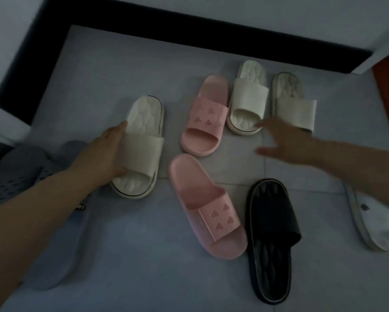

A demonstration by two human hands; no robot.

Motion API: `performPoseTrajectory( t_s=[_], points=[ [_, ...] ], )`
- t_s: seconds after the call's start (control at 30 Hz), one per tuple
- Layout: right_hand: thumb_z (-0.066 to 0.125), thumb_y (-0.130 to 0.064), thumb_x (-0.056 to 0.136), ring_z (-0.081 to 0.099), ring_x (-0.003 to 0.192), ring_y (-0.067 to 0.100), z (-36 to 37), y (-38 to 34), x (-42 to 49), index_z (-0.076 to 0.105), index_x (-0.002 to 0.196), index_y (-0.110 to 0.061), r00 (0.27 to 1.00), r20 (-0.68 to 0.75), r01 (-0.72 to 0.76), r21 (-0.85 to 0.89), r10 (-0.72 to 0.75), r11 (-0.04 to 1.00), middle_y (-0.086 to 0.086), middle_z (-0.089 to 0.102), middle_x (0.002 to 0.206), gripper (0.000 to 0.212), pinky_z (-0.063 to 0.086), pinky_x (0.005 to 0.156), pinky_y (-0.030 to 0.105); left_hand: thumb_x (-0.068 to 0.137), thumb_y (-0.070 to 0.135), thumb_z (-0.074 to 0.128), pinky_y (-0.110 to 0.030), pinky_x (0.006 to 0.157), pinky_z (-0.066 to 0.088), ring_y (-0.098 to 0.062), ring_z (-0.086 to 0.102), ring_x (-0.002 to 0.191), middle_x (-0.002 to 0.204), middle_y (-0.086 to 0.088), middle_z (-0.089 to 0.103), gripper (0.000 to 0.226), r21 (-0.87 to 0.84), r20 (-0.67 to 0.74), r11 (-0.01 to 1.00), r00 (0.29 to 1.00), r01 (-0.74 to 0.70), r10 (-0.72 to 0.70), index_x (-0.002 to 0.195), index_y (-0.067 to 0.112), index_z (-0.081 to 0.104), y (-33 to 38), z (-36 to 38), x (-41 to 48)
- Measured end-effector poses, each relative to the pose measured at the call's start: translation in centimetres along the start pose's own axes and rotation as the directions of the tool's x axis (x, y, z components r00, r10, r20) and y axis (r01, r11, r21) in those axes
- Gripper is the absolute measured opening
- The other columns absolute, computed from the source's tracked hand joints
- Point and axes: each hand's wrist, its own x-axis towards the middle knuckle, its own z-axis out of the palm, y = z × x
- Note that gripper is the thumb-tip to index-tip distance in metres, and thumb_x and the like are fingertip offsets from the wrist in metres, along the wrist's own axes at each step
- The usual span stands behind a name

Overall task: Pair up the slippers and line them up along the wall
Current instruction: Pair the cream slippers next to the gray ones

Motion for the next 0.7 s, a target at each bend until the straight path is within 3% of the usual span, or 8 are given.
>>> performPoseTrajectory(
  t_s=[0.1, 0.23, 0.33, 0.4, 0.5, 0.6, 0.7],
  points=[
    [0.074, -0.03, 0.074, 0.035, 0.13, 0.039, -2.9, 2.6, 3.8, 0.03, 0.14, -0.006, 0.987, -0.129, -0.108, -0.085, 0.097, 0.99, 0.022, 0.03, 0.146, 0.083, 0.03, 0.107, 0.042, 0.065, 0.009, 0.079, -0.047, 0.105, 0.039, -0.034, 0.037, 0.13, 0.149, -0.011, 0.026, 0.1, -0.053, 0.005, 0.998, 1.0, -0.019, 0.019, 0.145, 0.015, 0.019, 0.3, 0.0, -0.3],
    [0.076, -0.043, 0.069, 0.017, 0.141, 0.034, -2.3, 0.8, 10.1, 0.007, 0.146, -0.005, 0.986, -0.15, -0.086, -0.038, 0.08, 0.996, 0.016, 0.013, 0.155, 0.11, 0.018, 0.115, 0.044, 0.063, 0.007, 0.079, -0.041, 0.107, 0.037, -0.032, 0.039, 0.128, 0.147, -0.01, 0.028, 0.096, 0.025, 0.048, 0.999, 0.998, -0.03, 0.029, 0.142, 0.011, 0.026, 0.7, -0.4, 0.2],
    [0.076, -0.035, 0.071, 0.01, 0.142, 0.038, -0.5, 0.2, 13.1, -0.008, 0.146, -0.007, 0.978, -0.141, -0.171, -0.115, 0.155, 0.979, 0.012, 0.003, 0.157, 0.115, 0.017, 0.115, 0.051, 0.064, 0.005, 0.078, -0.032, 0.101, 0.041, -0.026, 0.043, 0.123, 0.146, -0.007, 0.028, 0.094, -0.006, 0.075, 1.0, 0.997, -0.001, 0.001, 0.142, 0.013, 0.026, 0.7, -0.8, 0.5],
    [0.078, -0.03, 0.07, 0.023, 0.135, 0.043, 0.2, 0.4, 13.3, -0.001, 0.146, -0.007, 0.965, -0.203, -0.206, -0.185, 0.168, 0.961, 0.015, 0.014, 0.153, 0.112, 0.028, 0.109, 0.054, 0.065, 0.005, 0.078, -0.031, 0.097, 0.043, -0.026, 0.045, 0.119, 0.145, -0.006, 0.028, 0.093, -0.021, 0.062, 1.0, 0.998, 0.01, -0.009, 0.142, 0.014, 0.026, 0.5, -0.9, 0.1],
    [0.08, -0.032, 0.066, 0.037, 0.123, 0.046, 0.1, 0.7, 11.9, 0.016, 0.142, -0.005, 0.935, -0.329, -0.2, -0.191, 0.13, 0.961, 0.023, 0.029, 0.141, 0.103, 0.035, 0.099, 0.055, 0.066, 0.012, 0.078, -0.037, 0.105, 0.038, -0.031, 0.038, 0.129, 0.149, -0.01, 0.022, 0.097, 0.078, 0.046, 0.997, 0.999, -0.027, 0.024, 0.144, 0.011, 0.02, 0.4, -0.3, -0.9],
    [0.081, -0.04, 0.062, 0.038, 0.123, 0.045, -1.6, 0.2, 9.6, 0.028, 0.136, -0.007, 0.877, -0.438, -0.222, -0.008, 0.196, 0.975, 0.023, 0.033, 0.137, 0.096, 0.035, 0.101, 0.053, 0.068, 0.02, 0.077, -0.041, 0.111, 0.026, -0.035, 0.024, 0.135, 0.153, -0.01, 0.015, 0.103, 0.219, 0.047, 0.975, 0.998, -0.045, 0.036, 0.146, 0.016, 0.01, 0.6, 0.1, -1.4],
    [0.081, -0.049, 0.052, 0.04, 0.12, 0.042, -4.0, -2.5, 6.6, 0.03, 0.132, -0.007, 0.834, -0.533, -0.055, 0.181, 0.146, 0.982, 0.023, 0.033, 0.135, 0.103, 0.038, 0.099, 0.051, 0.069, 0.023, 0.076, -0.036, 0.115, 0.015, -0.03, 0.012, 0.141, 0.154, -0.007, 0.015, 0.104, 0.287, 0.041, 0.946, 0.989, -0.151, 0.145, 0.146, 0.02, 0.007, 0.9, 0.3, -1.1]
  ],
)
